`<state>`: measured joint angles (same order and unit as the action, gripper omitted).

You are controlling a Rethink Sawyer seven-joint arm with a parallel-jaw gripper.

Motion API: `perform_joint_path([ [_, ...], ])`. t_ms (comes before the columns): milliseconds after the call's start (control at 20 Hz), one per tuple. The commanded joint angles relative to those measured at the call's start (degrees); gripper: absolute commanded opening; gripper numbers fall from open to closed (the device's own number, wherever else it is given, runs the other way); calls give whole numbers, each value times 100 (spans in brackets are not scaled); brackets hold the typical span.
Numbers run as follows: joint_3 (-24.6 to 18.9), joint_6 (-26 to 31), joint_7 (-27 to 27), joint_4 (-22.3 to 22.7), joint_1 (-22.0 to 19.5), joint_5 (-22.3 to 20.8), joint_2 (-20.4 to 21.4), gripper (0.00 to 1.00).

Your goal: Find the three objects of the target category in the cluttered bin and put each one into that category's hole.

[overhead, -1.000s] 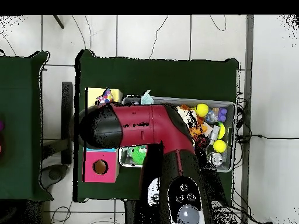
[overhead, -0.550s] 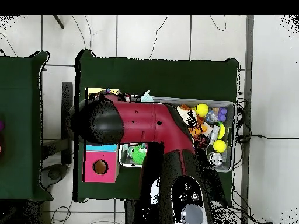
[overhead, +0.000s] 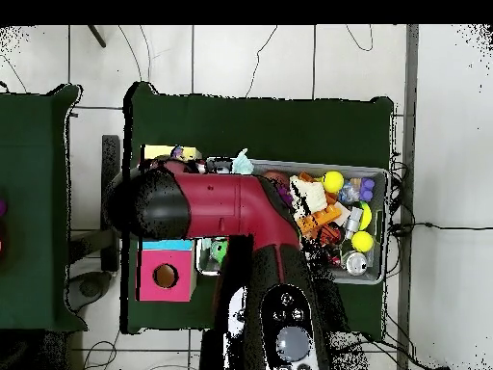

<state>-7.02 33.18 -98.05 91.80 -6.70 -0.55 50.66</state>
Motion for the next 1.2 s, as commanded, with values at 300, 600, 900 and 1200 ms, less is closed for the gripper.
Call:
perform_joint_path([
  [300,227,-162,-1009,373,90,28,-394,0],
  [600,-328,384,161,362,-220,-199,-182,0],
  [900,-155,1067,105,21,-89,-424,-302,0],
  [1200,462,529,-1545,391,180,77,-271,0],
])
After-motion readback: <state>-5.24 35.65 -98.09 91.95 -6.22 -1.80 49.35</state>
